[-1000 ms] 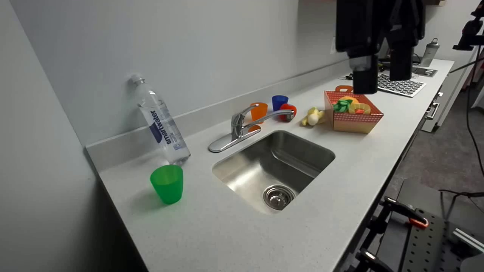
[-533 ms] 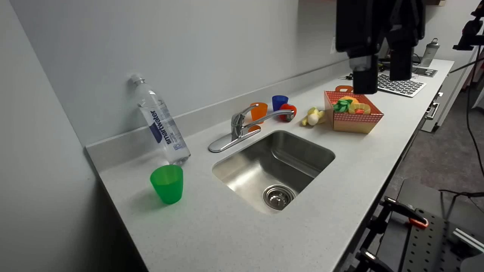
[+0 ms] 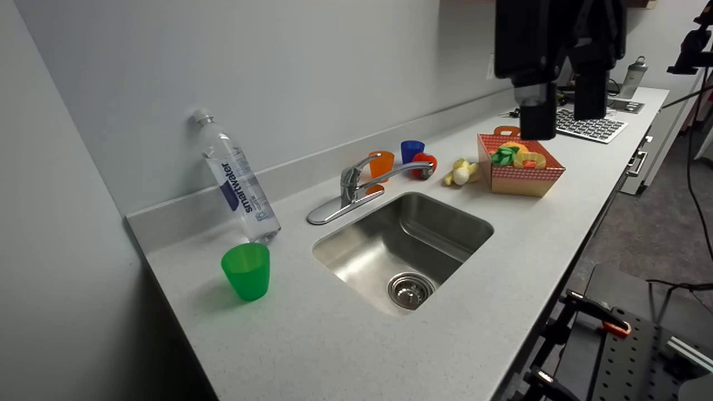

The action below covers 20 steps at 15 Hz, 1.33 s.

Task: Pick up the orange plush toy from the countertop and put it in the basket.

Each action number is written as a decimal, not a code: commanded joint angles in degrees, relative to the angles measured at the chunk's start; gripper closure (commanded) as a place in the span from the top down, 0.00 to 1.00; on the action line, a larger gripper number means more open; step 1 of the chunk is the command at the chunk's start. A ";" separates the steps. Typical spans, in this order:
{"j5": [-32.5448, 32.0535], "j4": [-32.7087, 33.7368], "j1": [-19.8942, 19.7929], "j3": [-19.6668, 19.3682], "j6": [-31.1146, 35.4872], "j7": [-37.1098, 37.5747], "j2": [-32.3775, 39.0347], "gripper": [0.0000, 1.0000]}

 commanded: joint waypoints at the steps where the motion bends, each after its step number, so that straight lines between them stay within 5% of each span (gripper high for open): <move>1: -0.29 -0.97 -1.16 -0.27 1.71 -0.09 1.21 1.00; 12: -10.89 -1.28 -9.86 -8.58 16.10 0.26 15.20 1.00; 20: -17.06 7.04 -13.13 -15.77 21.12 3.35 31.45 1.00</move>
